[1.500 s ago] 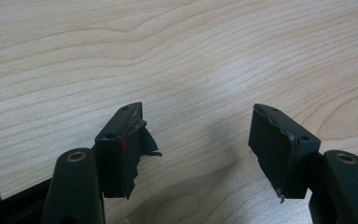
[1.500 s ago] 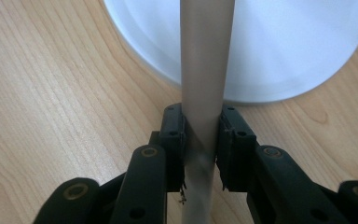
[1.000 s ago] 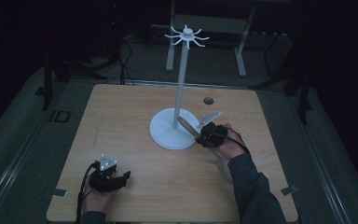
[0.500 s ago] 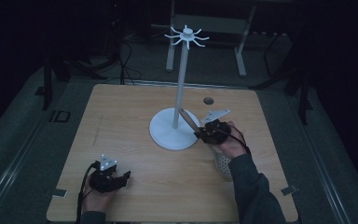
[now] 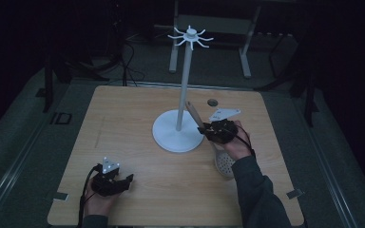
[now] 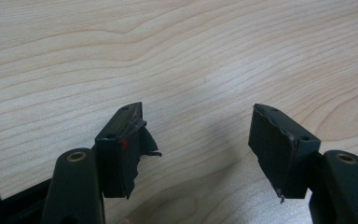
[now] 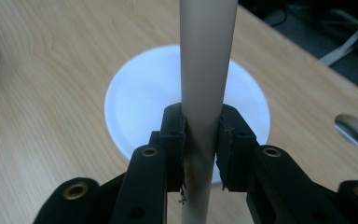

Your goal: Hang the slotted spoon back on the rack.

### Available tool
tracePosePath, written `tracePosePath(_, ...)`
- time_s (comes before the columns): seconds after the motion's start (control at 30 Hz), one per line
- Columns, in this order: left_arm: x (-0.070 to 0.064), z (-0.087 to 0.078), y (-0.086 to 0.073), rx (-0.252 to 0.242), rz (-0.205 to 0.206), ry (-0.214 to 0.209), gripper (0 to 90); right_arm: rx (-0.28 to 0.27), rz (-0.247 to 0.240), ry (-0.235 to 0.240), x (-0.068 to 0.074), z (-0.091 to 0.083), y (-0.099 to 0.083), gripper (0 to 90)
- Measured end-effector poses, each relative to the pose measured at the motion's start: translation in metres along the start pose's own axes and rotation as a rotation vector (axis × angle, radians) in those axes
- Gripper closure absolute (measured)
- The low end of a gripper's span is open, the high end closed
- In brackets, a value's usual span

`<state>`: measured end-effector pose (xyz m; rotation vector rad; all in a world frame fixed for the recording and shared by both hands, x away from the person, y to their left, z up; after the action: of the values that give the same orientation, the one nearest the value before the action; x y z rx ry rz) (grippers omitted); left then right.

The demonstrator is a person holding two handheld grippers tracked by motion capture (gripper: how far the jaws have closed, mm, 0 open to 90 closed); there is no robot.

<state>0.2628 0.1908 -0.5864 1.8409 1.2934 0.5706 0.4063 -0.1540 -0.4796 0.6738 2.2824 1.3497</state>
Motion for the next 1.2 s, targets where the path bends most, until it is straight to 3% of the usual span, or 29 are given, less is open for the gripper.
tracePosePath(0.57, 0.001, 0.0, 0.0, 0.001, 0.002, 0.001, 36.2, -0.2, 0.046, -0.036, -0.002, -0.018, 0.024, 74.3)
tracePosePath(0.87, 0.001, -0.001, 0.0, 0.001, 0.001, 0.0, 36.2, -0.262, 0.042, -0.058, 0.0, -0.021, 0.029, 74.3)
tracePosePath(1.2, 0.001, -0.001, 0.0, -0.001, -0.001, 0.003, 36.1, -0.287, 0.037, -0.077, 0.0, -0.024, 0.035, 74.4)
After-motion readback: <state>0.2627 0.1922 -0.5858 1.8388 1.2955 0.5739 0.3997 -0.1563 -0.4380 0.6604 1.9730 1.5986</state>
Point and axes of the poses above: each handheld gripper's, and its own axes: z roughly forward along the jaws, y roughly out of its top, x roughly to its left, the point moved 3 cm from there along z, roughly forward along the jaws, and after that the axes turned 11 degrees about -x, right-handed, at the moved point
